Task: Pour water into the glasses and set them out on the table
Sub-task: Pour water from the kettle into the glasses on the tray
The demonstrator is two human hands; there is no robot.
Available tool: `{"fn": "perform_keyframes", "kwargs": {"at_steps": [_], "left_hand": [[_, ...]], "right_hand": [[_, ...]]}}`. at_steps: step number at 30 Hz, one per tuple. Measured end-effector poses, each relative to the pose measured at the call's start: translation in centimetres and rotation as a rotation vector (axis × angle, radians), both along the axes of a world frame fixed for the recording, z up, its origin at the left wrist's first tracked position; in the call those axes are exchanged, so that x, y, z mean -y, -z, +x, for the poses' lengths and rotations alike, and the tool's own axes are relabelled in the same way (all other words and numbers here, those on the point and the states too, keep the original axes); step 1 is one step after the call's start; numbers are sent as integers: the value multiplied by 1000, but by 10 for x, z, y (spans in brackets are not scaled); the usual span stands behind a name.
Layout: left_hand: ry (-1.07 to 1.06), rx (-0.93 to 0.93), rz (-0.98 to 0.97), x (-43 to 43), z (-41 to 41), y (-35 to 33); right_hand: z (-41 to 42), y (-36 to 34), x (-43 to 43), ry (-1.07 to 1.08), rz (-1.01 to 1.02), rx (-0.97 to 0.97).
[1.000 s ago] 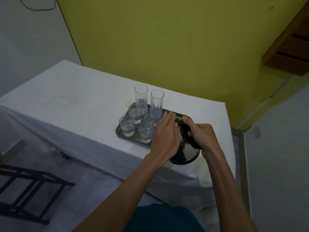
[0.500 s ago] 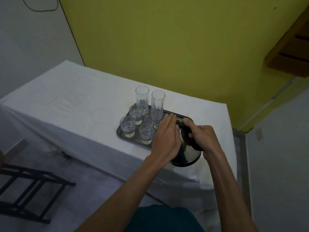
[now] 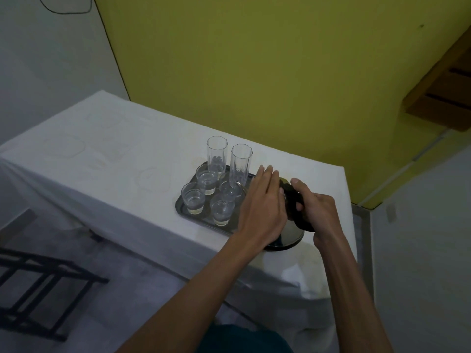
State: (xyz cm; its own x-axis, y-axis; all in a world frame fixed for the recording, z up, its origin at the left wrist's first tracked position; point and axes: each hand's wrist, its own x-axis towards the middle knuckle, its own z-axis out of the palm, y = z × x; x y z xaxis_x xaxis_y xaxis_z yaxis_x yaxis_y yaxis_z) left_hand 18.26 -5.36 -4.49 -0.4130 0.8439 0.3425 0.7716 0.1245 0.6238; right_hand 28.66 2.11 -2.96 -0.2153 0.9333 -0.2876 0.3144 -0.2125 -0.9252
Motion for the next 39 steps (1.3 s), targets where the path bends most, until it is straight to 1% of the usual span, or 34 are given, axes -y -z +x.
{"fn": "perform_keyframes", "kwargs": {"at_steps": [6, 15, 21, 39], "left_hand": [[2, 46, -77, -21, -19, 1], [16, 130, -182, -33, -34, 11], [27, 141, -184, -33, -38, 15], [26, 208, -140, -31, -49, 15]], "right_hand": [[-20, -6, -21, -19, 100, 77], [-41, -7, -40, -53, 82, 211], [-44, -5, -39, -37, 64, 213], [-54, -12, -38, -28, 129, 270]]}}
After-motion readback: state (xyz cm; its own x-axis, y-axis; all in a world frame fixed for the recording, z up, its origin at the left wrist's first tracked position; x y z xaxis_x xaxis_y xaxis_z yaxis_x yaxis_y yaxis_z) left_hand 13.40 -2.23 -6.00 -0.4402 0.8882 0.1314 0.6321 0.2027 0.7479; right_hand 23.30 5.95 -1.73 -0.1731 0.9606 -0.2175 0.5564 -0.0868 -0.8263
